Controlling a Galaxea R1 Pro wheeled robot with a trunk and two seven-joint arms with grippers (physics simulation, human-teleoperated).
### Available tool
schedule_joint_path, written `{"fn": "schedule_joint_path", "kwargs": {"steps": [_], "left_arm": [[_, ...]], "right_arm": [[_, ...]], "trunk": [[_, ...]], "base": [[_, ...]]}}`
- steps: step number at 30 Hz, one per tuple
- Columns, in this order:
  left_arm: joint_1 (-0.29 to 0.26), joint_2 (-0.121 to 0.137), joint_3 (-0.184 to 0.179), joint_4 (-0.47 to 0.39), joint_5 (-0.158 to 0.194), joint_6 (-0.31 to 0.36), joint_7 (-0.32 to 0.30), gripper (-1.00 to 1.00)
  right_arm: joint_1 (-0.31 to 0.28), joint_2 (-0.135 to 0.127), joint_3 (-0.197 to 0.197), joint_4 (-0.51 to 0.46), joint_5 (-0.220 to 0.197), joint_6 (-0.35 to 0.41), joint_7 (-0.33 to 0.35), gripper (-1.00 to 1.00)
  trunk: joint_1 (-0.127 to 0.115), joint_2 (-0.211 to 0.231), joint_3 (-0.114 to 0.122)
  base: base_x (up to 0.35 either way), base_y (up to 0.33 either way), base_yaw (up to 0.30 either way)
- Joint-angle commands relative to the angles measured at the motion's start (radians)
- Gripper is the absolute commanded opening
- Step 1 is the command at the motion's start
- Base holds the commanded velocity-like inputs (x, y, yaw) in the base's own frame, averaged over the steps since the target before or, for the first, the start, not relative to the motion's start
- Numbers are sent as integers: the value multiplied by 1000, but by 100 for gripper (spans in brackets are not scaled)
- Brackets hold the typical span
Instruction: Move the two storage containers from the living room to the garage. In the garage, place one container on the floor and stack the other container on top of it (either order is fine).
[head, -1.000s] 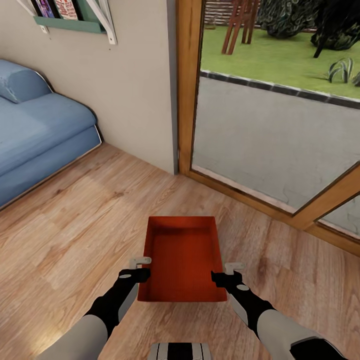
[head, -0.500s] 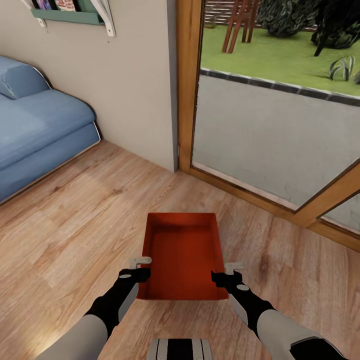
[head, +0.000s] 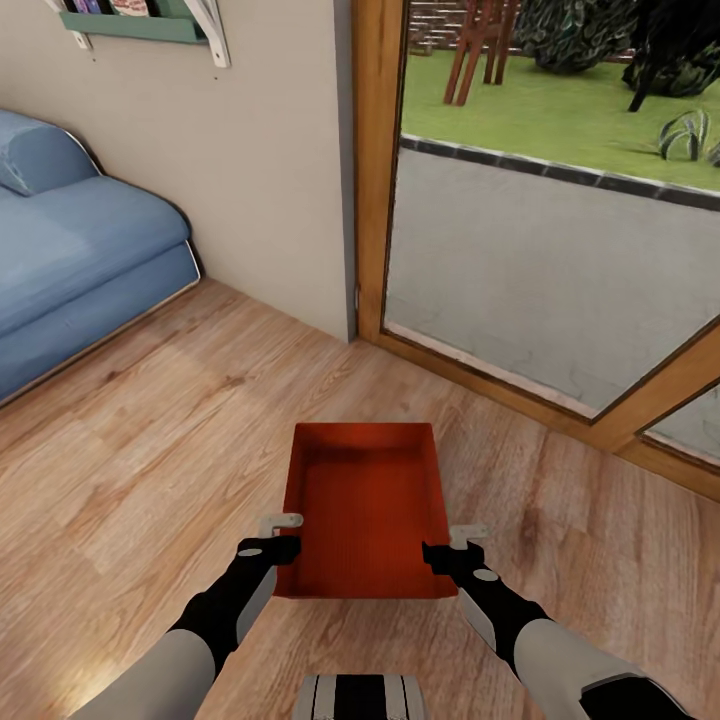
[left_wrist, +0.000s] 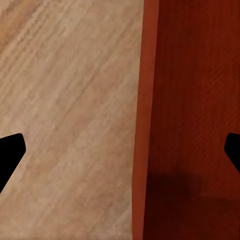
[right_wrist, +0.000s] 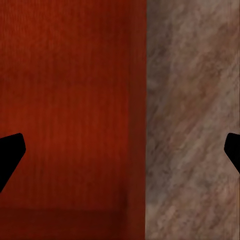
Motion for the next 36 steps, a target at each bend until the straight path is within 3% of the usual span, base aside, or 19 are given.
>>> {"fn": "schedule_joint_path", "kwargs": {"steps": [1, 4, 25, 26, 27, 36], "left_arm": [[0, 1, -7, -2, 10, 4, 9, 100], [0, 1, -7, -2, 10, 5, 9, 100], [0, -1, -8, 0, 12, 3, 8, 100], [0, -1, -8, 1, 12, 3, 6, 100], [0, 0, -8, 3, 12, 3, 2, -100], [0, 1, -7, -1, 12, 0, -2, -100]], "right_arm": [[-1, 0, 9, 1, -10, -4, -5, 100], [-1, 0, 9, 1, -10, -4, -5, 100], [-1, 1, 8, -1, -10, -4, -6, 100], [-1, 1, 8, -1, -10, -4, -6, -100], [-1, 0, 8, -1, -10, -4, -6, -100], [-1, 2, 7, -1, -10, -7, -6, -100]], "trunk": [[4, -7, -4], [15, -28, -13], [15, -28, -13], [15, -28, -13], [15, -28, -13], [15, -28, -13]], "base": [[0, 0, 0], [0, 0, 0], [0, 0, 0], [0, 0, 0], [0, 0, 0], [0, 0, 0]]}}
